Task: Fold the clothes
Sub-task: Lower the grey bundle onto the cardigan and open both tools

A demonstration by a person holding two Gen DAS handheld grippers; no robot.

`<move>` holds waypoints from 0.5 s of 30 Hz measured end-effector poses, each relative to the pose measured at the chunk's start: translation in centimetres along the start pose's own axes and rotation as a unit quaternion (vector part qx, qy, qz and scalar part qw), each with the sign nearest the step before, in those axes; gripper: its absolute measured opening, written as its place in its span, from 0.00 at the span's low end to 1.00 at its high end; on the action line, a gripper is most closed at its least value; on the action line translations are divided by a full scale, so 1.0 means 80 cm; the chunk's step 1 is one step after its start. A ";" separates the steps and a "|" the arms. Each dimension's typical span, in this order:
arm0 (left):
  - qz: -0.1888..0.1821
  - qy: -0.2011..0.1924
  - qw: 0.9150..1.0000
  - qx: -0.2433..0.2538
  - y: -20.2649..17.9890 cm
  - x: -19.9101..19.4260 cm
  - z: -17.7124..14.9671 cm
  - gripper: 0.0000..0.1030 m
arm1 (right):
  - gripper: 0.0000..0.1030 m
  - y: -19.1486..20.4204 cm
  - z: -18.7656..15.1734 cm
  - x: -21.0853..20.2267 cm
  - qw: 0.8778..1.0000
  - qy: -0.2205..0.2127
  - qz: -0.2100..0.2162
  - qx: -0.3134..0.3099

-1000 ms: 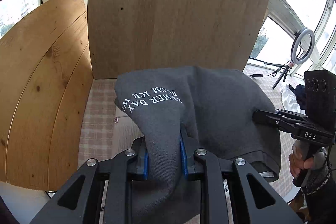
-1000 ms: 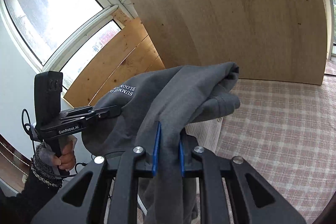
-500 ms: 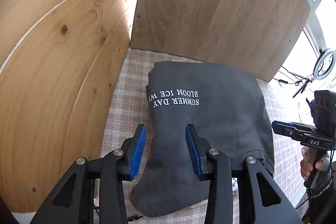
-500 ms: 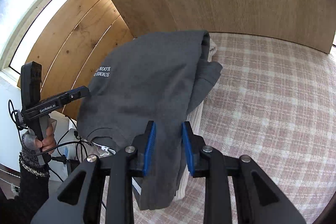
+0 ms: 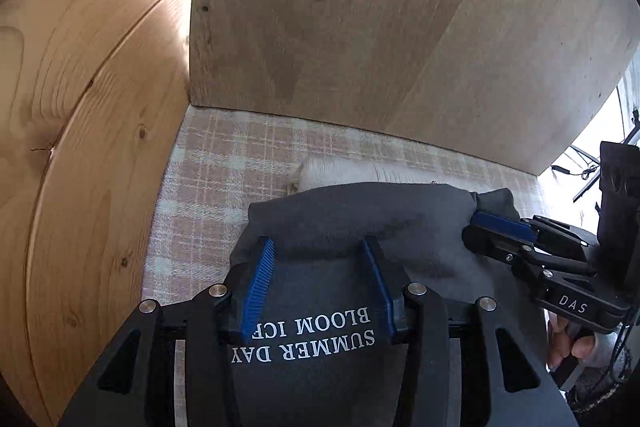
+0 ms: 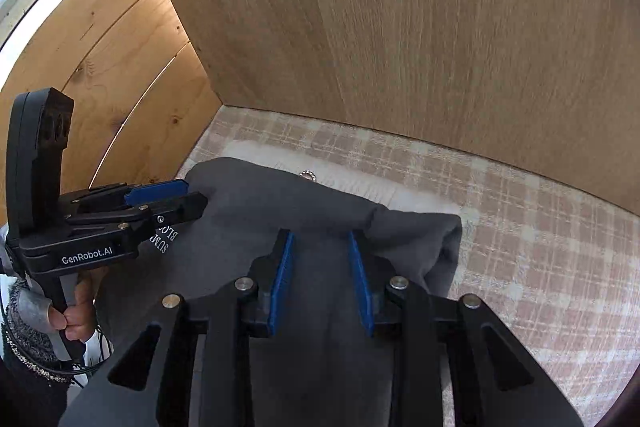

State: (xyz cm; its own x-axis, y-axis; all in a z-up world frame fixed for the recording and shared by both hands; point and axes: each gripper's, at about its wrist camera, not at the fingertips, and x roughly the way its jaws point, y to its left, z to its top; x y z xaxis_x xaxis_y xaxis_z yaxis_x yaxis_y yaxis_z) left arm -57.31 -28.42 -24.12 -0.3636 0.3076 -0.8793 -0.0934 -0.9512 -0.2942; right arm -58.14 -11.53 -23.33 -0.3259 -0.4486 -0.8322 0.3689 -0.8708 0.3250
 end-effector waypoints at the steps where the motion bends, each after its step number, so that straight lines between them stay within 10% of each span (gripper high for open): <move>1: 0.020 -0.010 1.000 0.003 -0.001 -0.018 0.000 0.37 | 0.27 0.001 -0.001 -0.008 1.000 -0.001 -0.001 -0.002; 5: 0.025 -0.071 0.997 0.030 -0.012 -0.116 -0.048 0.40 | 0.27 0.011 -0.030 -0.067 0.999 -0.020 0.020 -0.027; 15: 0.037 0.018 0.999 0.006 0.012 -0.064 -0.171 0.42 | 0.30 0.021 -0.186 -0.090 0.999 0.041 0.022 -0.018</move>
State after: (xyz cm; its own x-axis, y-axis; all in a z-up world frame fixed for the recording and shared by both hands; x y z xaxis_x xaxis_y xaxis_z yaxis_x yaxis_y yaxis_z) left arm -42.83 -30.54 -25.02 -0.3364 0.2365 -0.9115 -0.0776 -0.9716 -0.2235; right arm -42.18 -6.74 -23.47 -0.2374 -0.4673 -0.8516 0.4124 -0.8422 0.3472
